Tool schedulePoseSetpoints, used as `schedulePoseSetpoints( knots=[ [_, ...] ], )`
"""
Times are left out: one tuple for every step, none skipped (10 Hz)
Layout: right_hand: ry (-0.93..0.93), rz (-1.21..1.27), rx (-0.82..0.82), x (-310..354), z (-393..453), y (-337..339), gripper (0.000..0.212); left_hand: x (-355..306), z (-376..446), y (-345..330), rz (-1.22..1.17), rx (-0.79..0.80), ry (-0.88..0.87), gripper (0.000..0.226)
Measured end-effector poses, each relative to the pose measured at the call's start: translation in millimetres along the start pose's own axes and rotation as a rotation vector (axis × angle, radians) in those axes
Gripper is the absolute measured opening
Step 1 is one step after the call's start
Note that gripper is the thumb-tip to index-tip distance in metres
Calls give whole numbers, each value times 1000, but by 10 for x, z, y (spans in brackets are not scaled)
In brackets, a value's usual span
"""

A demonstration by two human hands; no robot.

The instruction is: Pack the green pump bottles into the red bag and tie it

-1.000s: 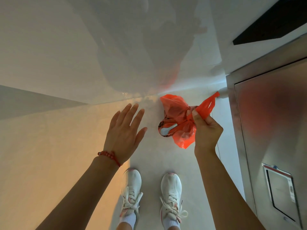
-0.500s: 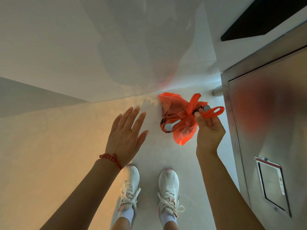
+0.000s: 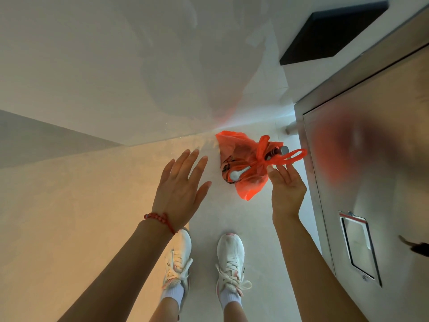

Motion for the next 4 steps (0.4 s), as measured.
schedulePoseSetpoints(
  knots=[
    [-70, 7, -2, 52, -80, 80, 55, -52, -49, 71, -9, -2, 7, 47],
    [-73, -28, 39, 217, -233, 149, 53, -135, -152, 214, -9, 8, 9, 46],
    [-45, -146, 123, 493, -422, 222, 51, -249, -283, 495, -14, 2, 8, 48],
    [118, -357, 195, 858, -665, 336, 50, -395, -466, 753, -8, -29, -14, 46]
  ],
)
Point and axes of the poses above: each hand's wrist, its own z-axis towards the middle knuckle, its own y-axis out of the back of the hand, x = y × z, the point moved 4 cm from there along z, towards the middle knuckle, and after that the axes turned 10 degrees about y, right-handed, at the moved point
